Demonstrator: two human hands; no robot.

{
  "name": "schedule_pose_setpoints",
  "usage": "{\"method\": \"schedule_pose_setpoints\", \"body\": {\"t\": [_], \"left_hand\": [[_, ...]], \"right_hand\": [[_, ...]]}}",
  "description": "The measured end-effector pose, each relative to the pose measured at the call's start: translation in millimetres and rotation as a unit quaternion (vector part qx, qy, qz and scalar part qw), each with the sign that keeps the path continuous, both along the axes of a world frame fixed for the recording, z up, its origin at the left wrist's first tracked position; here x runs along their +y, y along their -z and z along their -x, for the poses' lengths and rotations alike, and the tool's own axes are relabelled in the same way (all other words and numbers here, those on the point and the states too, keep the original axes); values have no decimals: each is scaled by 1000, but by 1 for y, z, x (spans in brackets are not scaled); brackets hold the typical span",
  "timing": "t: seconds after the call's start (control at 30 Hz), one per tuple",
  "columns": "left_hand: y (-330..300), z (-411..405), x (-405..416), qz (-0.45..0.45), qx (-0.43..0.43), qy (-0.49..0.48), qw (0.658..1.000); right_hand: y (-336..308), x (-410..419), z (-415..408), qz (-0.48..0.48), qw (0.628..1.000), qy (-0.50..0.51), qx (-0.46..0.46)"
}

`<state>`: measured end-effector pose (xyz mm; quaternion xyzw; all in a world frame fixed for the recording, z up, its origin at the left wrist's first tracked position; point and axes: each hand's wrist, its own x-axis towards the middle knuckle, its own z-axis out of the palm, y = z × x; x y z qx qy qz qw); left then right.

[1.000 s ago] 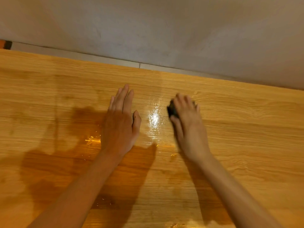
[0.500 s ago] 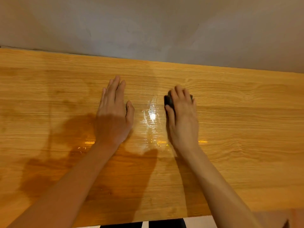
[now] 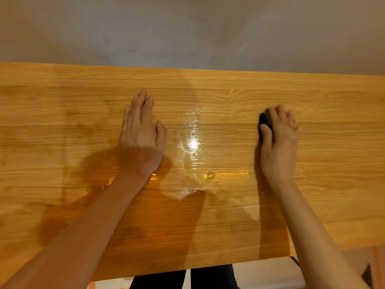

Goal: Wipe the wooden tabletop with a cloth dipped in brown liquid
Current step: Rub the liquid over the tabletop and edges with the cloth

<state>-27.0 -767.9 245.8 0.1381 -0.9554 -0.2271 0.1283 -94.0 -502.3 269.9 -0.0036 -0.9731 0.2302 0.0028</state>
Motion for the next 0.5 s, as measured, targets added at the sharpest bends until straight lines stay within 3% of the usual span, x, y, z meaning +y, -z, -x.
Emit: {"method": "schedule_pose_setpoints", "body": {"t": [0.07, 0.13, 0.27, 0.37, 0.43, 0.5], "left_hand": [[1, 0, 0, 7, -3, 1, 1000], [0, 0, -1, 9, -5, 2, 1000], [-1, 0, -2, 3, -9, 5, 1000], [-2, -1, -3, 2, -21, 15, 1000], [-1, -1, -3, -1, -26, 17, 1000], [-1, -1, -4, -2, -32, 16, 999]], "right_hand": [[1, -6, -5, 16, 997, 71, 3], [0, -45, -21, 25, 997, 68, 6], [2, -124, -80, 9, 988, -153, 13], [-1, -96, -76, -41, 969, -242, 9], [-2, -52, -65, -52, 980, -194, 10], [-7, -14, -56, -9, 998, -67, -16]]}}
